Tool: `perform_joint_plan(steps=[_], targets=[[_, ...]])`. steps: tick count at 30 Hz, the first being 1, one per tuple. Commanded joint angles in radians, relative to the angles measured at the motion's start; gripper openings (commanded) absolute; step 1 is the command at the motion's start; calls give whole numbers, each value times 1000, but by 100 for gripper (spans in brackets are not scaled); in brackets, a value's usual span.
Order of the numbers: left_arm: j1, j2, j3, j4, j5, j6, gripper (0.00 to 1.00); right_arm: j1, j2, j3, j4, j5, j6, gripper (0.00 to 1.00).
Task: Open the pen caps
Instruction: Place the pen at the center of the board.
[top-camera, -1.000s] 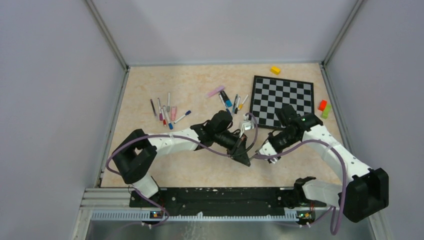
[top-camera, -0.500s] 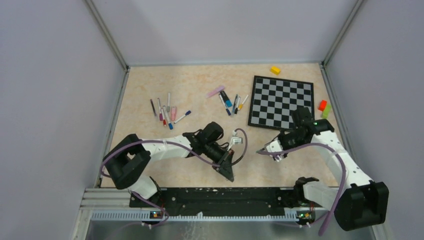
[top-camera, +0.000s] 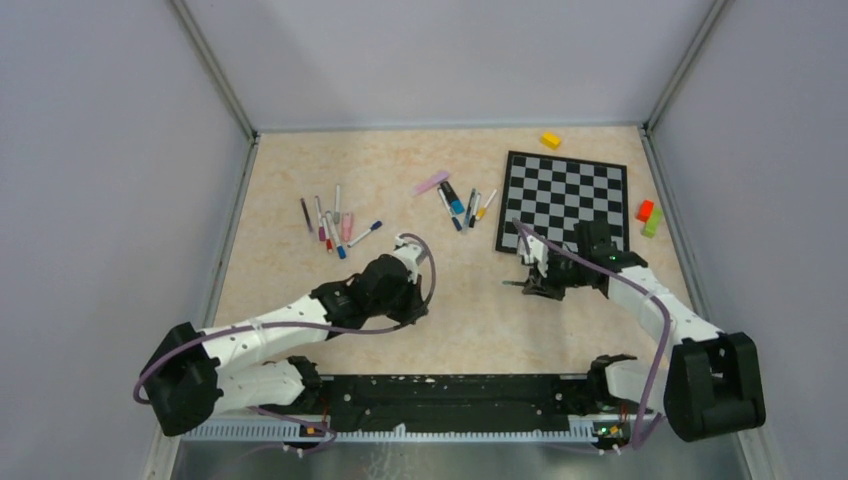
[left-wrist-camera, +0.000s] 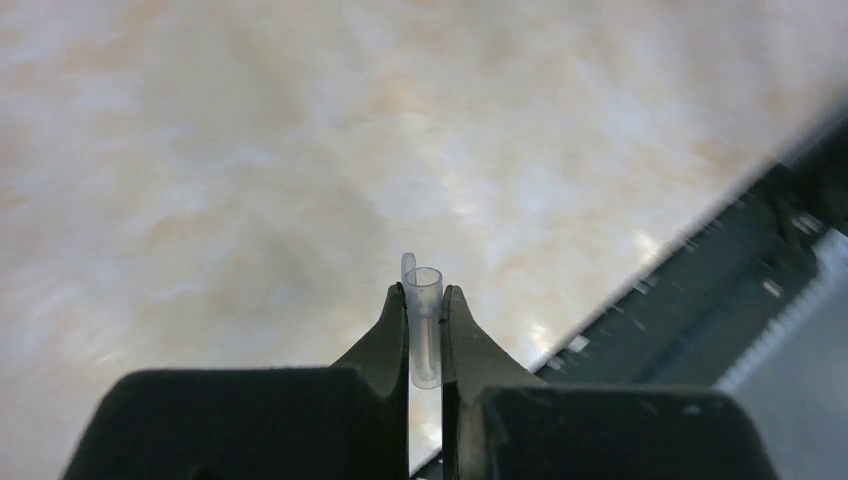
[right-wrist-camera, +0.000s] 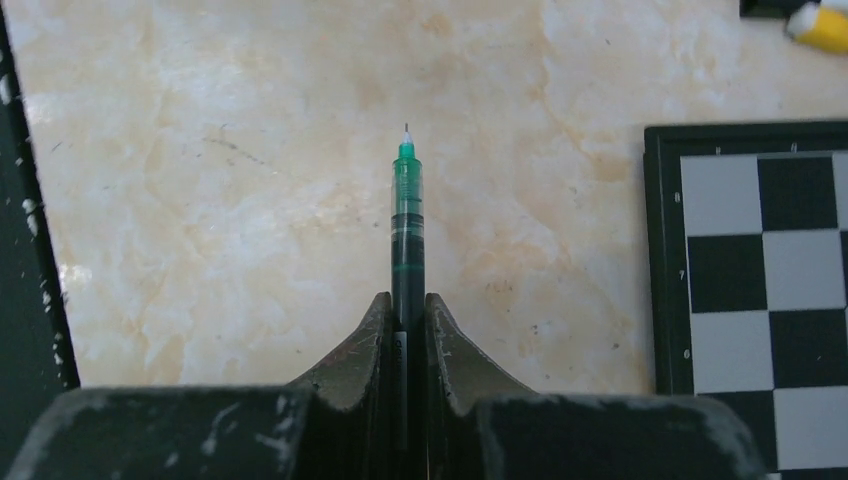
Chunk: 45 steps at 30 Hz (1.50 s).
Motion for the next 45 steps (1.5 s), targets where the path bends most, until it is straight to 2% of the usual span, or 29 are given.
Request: perform_joint_plan(steps=[1,9,15,21,27,38,45], targets=[[9,-26,-41,-87,-533,-183,0,1,102,31,179,120,319,0],[43,89,-24,-225,-641,-300,0,84,220,65,189,260,384,6],[72,144,-32,-245,-637,-341,0,99,264,73,189,309,401,13],[102,158,-48,-230,-620,-343,10,104,285,74,175,338,389,20],[126,171,-63,-211,-591,-334,15,112,312,80,165,368,387,24],[153,217,-82,-189,-555,-335,22,126,337,100,178,439,461,24],[157,230,-73,-191,-549,-333,32,126,339,116,169,454,490,25]])
